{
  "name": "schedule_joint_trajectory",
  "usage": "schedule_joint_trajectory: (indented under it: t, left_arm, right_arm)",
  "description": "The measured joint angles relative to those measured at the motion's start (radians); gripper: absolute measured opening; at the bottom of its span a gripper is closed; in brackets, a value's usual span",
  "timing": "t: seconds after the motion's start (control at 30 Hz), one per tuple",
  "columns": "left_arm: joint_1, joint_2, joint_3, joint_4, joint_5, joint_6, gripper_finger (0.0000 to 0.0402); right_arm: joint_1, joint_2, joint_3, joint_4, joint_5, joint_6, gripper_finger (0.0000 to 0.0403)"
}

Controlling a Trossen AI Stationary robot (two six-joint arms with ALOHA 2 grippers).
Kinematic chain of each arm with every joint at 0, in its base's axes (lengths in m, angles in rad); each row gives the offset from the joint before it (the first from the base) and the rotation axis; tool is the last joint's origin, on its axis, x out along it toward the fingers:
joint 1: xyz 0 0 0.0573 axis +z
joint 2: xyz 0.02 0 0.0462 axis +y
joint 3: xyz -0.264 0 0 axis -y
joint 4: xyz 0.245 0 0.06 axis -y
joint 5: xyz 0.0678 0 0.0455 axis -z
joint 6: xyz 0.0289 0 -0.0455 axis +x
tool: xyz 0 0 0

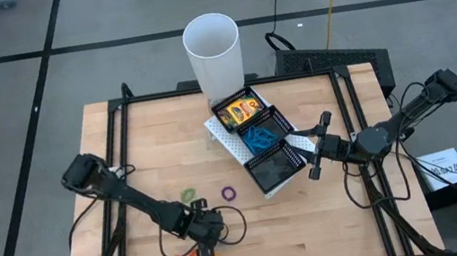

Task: Pick & Place Office Desk Supplies
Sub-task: Put the blue rubber band into the middle black bin on the shelf

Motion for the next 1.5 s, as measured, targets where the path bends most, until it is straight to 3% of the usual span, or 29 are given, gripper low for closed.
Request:
schedule_joint_trajectory:
  t: [0.23, 0.47, 0.63, 1.03, 1.2, 1.5]
  left_arm:
    - [-0.001, 0.042, 0.0, 0.078, 0.007, 0.005, 0.0209]
    - [-0.029, 0.043, 0.001, 0.044, -0.016, 0.029, 0.0205]
    - [-0.061, 0.043, 0.001, -0.014, -0.069, 0.025, 0.0165]
    - [-0.059, 0.042, -0.001, -0.014, -0.131, -0.027, 0.0013]
    - [-0.044, 0.041, -0.012, -0.001, -0.167, -0.061, 0.0011]
    - [0.011, -0.032, -0.004, -0.025, -0.231, 0.07, 0.0005]
  right_arm:
    - [0.0, 0.0, 0.0, -0.011, 0.0, 0.0, 0.0157]
    - [0.0, 0.0, 0.0, -0.012, 0.0, 0.0, 0.0157]
    - [0.0, 0.0, 0.0, -0.013, 0.0, -0.002, 0.0157]
    - [0.0, 0.0, 0.0, -0.012, 0.0, -0.003, 0.0157]
    - [0.0, 0.0, 0.0, -0.012, -0.001, -0.003, 0.0157]
    - [0.0, 0.0, 0.0, -0.011, -0.001, -0.015, 0.0157]
